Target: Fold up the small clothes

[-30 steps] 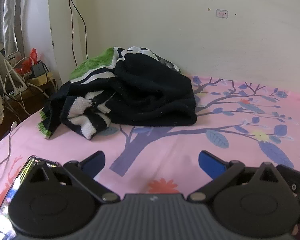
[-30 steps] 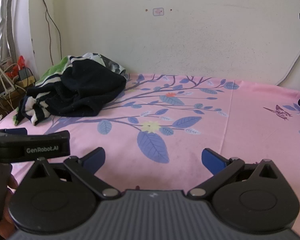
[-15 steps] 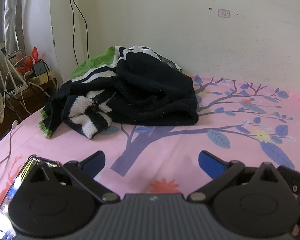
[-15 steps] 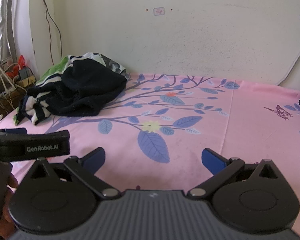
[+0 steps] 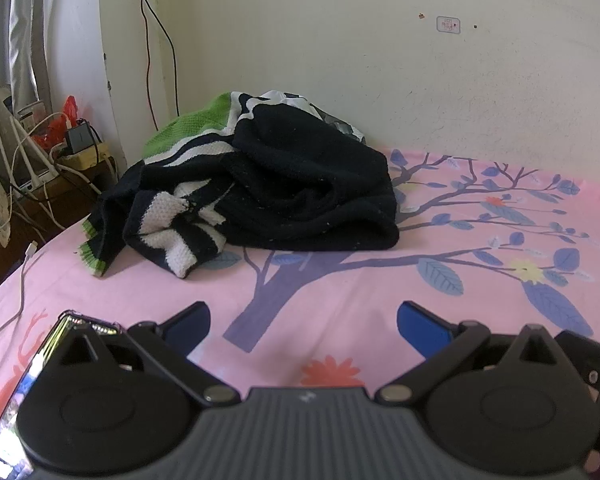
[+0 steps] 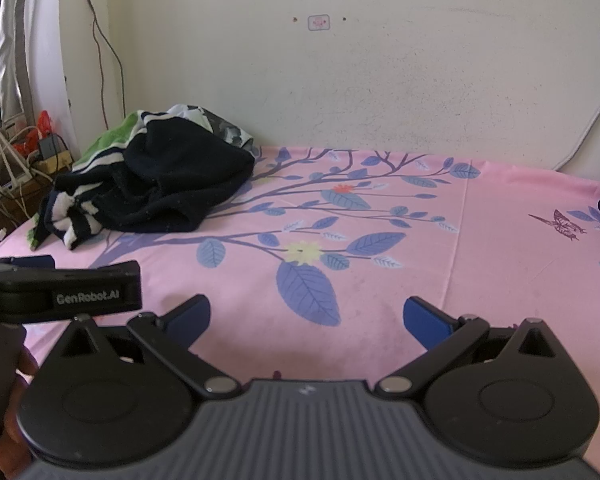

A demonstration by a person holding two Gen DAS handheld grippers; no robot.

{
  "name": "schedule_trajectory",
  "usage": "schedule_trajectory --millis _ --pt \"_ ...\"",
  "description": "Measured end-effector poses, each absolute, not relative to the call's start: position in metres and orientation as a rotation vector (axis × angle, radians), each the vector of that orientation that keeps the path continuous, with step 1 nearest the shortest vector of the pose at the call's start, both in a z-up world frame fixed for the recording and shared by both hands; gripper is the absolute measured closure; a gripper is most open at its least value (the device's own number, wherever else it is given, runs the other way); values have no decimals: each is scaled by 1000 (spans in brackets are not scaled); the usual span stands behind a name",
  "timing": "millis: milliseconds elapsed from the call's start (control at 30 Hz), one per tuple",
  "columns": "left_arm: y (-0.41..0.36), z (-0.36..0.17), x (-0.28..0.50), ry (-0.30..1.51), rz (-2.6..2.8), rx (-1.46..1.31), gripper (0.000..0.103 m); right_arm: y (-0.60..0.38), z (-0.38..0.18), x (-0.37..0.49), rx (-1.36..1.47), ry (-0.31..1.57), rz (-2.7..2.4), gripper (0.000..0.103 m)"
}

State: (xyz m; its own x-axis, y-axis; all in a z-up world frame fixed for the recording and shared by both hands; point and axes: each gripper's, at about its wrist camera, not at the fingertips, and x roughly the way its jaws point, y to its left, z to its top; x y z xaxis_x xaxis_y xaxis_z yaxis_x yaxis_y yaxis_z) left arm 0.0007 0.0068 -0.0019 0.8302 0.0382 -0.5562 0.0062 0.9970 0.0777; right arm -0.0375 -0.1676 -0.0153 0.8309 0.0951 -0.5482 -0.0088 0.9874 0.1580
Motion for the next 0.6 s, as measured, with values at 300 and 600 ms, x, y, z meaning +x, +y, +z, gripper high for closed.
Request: schedule_trajectory --millis 300,600 --pt "6 -1 2 631 6 43 0 -168 -16 -37 152 588 55 6" --pt "3 0 2 650 8 43 0 -167 -16 -37 149 590 58 6"
